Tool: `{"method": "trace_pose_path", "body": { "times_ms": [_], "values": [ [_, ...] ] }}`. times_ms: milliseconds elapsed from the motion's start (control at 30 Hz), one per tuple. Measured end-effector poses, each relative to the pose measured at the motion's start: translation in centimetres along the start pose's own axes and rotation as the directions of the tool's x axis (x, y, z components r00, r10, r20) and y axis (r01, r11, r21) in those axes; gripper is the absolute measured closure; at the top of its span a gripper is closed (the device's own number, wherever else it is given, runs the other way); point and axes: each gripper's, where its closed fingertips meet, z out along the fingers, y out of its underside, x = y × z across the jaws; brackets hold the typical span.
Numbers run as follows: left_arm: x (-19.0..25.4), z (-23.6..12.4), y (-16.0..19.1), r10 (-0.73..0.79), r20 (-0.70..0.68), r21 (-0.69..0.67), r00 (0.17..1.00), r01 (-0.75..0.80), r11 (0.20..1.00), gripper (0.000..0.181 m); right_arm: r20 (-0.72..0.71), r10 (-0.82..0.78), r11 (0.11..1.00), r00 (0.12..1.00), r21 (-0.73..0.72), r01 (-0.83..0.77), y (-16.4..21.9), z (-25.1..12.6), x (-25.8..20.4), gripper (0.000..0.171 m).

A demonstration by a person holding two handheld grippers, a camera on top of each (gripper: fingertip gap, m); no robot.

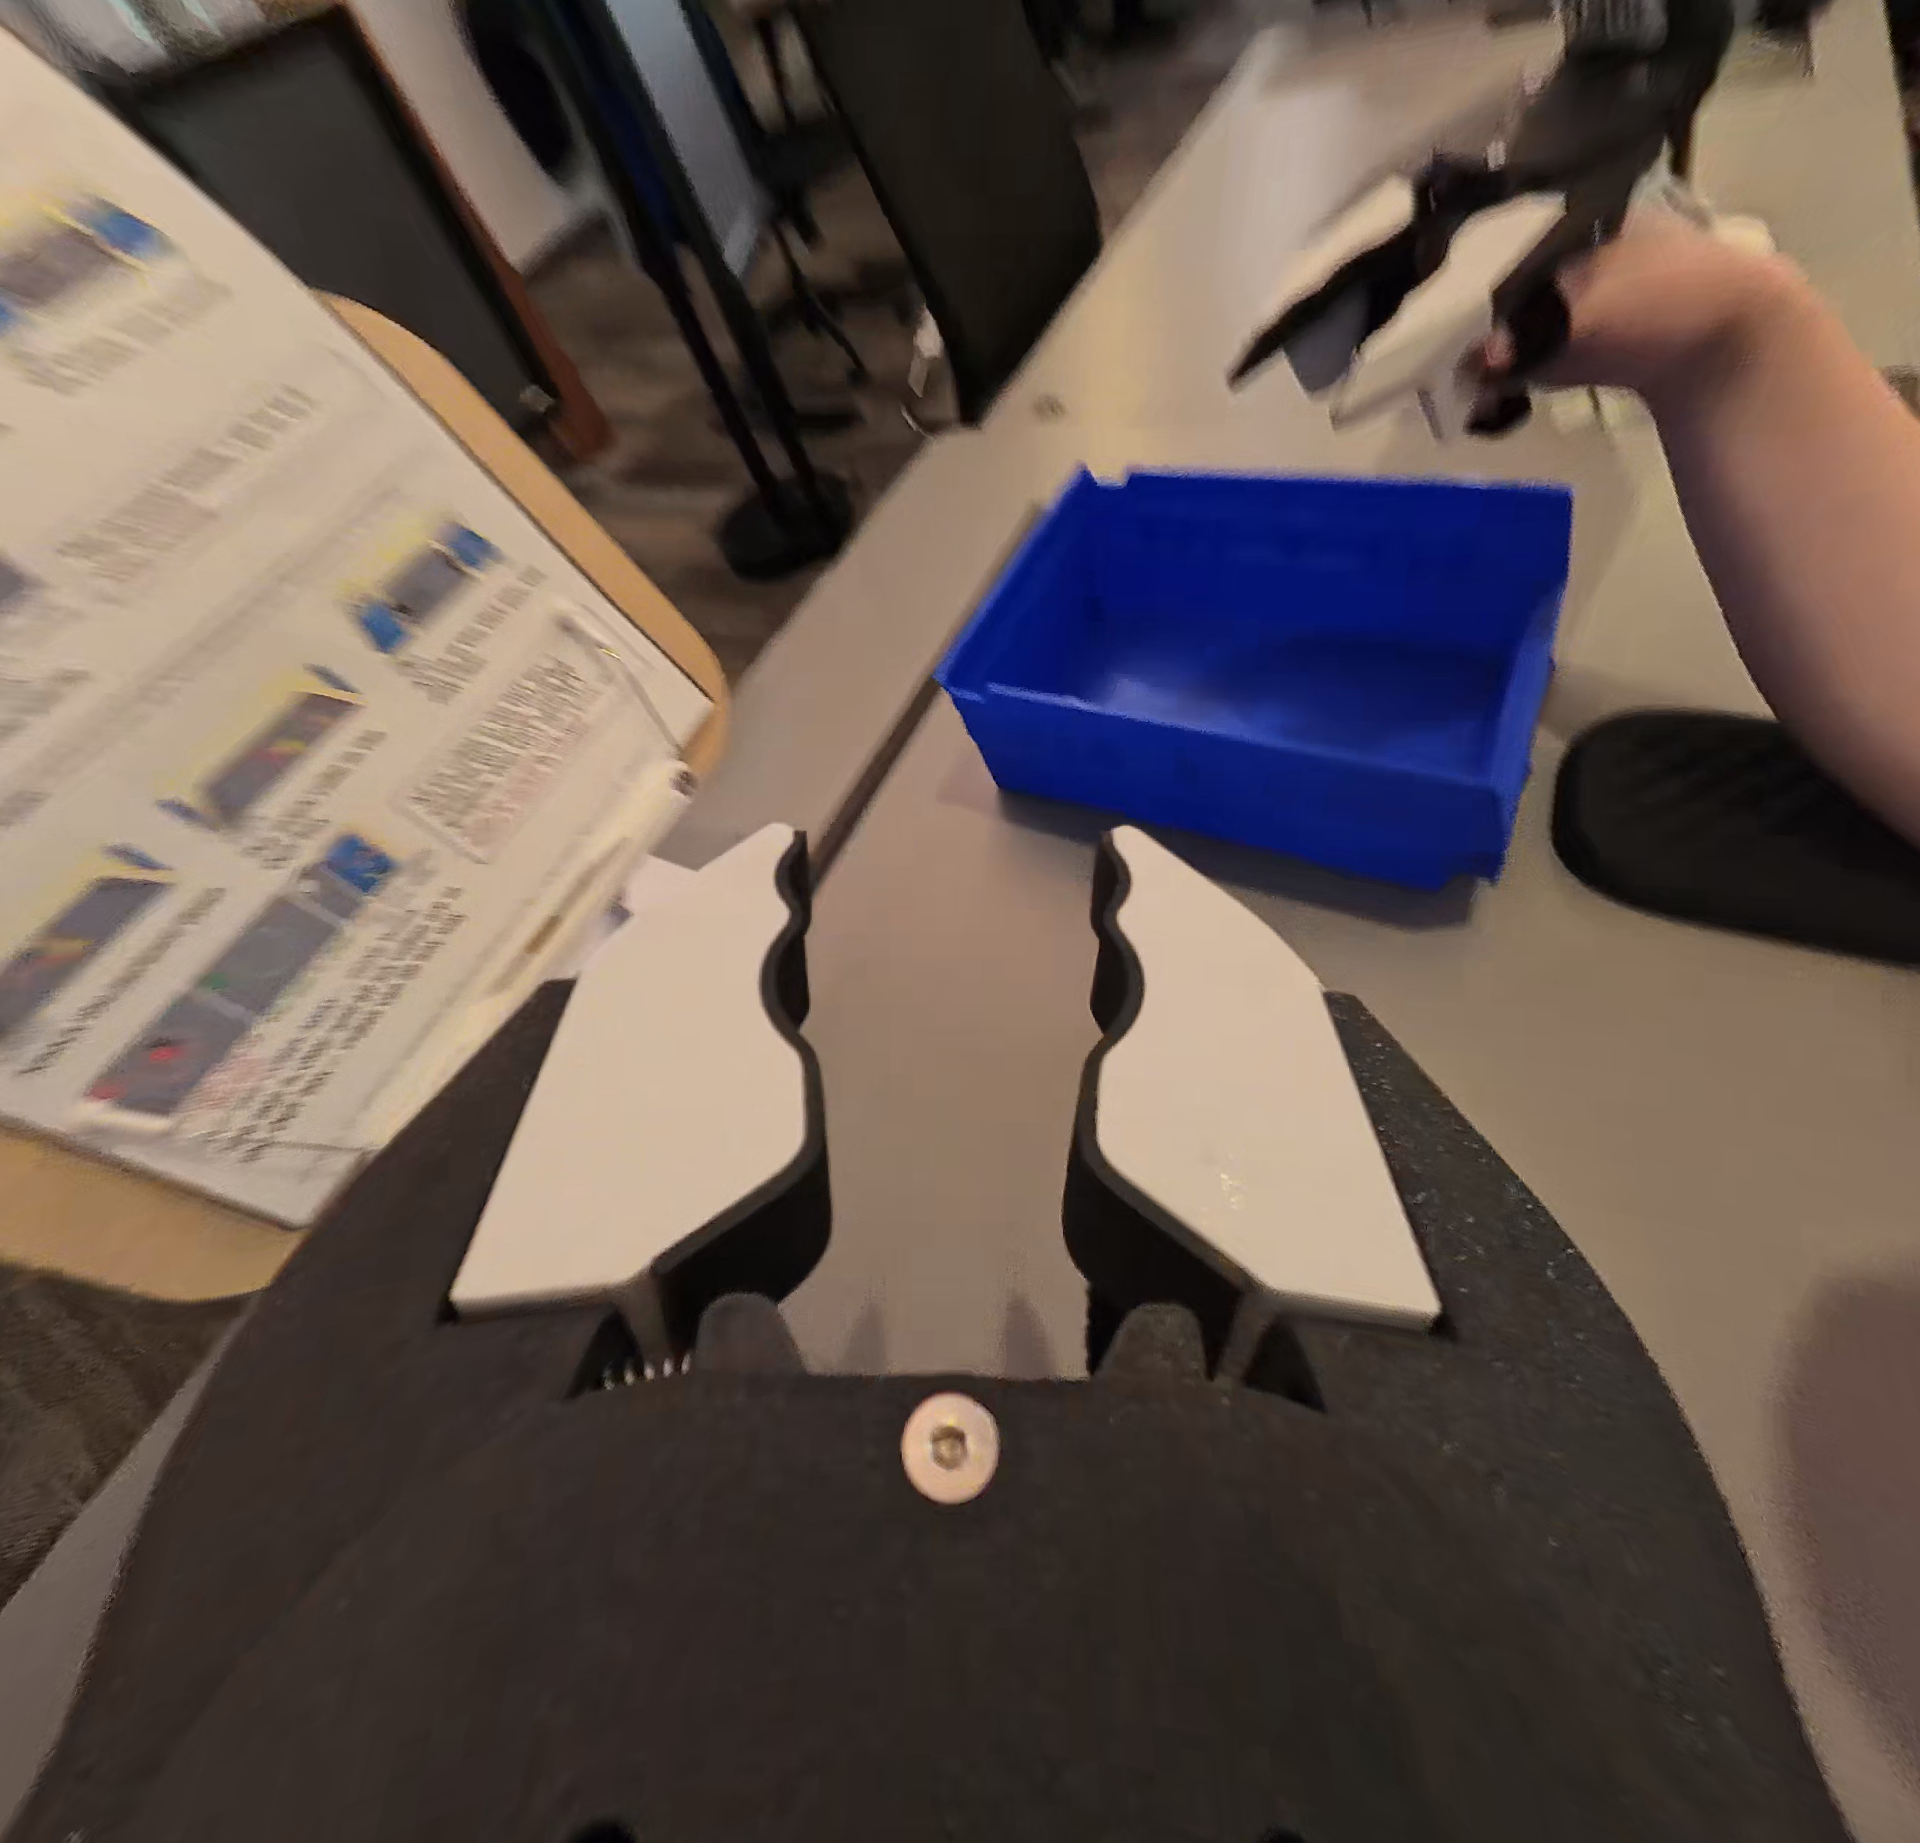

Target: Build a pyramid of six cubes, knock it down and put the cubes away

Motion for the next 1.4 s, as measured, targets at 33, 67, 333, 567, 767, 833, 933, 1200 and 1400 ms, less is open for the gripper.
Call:
{"method": "trace_pose_path", "body": {
  "times_ms": [33,67,333,567,767,833,933,1200,1400],
  "values": [
    [-0.5,-1.3,-0.7,0.0,0.046,0.052,0.999,-0.002,0.999,0.128,0.002,-0.012,1.0,1.0,-0.003,0.012,-0.2,0.3,-0.3,0.115],
    [-0.8,-2.6,-1.3,-0.005,0.085,0.103,0.996,-0.004,0.995,0.129,0.006,-0.023,1.0,1.0,-0.008,0.023,-0.4,0.7,-0.6,0.115],
    [-0.6,-10.2,-2.9,-0.06,0.171,0.41,0.983,-0.016,0.912,0.133,0.079,-0.176,0.984,0.981,-0.009,0.178,-2.9,4.8,-5.8,0.115],
    [-2.0,-12.4,-1.0,-0.113,0.176,0.468,0.978,0.018,0.884,0.155,0.108,-0.356,0.934,0.928,0.039,0.354,-4.8,9.2,-11.9,0.116],
    [-2.1,-14.3,-1.1,-0.132,0.091,0.561,0.987,0.059,0.826,0.181,0.217,-0.469,0.862,0.856,-0.1,0.498,-1.3,13.2,-16.3,0.126],
    [-2.2,-14.6,-1.0,-0.14,0.079,0.556,0.987,0.073,0.828,0.181,0.259,-0.494,0.822,0.83,-0.171,0.543,0.5,14.4,-17.0,0.134],
    [-2.1,-14.6,-0.9,-0.127,0.093,0.544,0.987,0.057,0.837,0.181,0.328,-0.506,0.767,0.798,-0.251,0.59,3.3,15.7,-18.0,0.143],
    [-2.0,-14.3,-0.4,-0.089,0.186,0.46,0.978,-0.006,0.888,0.181,0.6,-0.379,0.593,0.704,-0.427,0.683,10.8,14.6,-20.4,0.17],
    [-1.6,-14.2,-0.2,-0.055,0.209,0.418,0.976,-0.039,0.907,0.181,0.633,-0.326,0.498,0.702,-0.516,0.697,14.0,14.7,-19.6,0.17]
  ]
}}
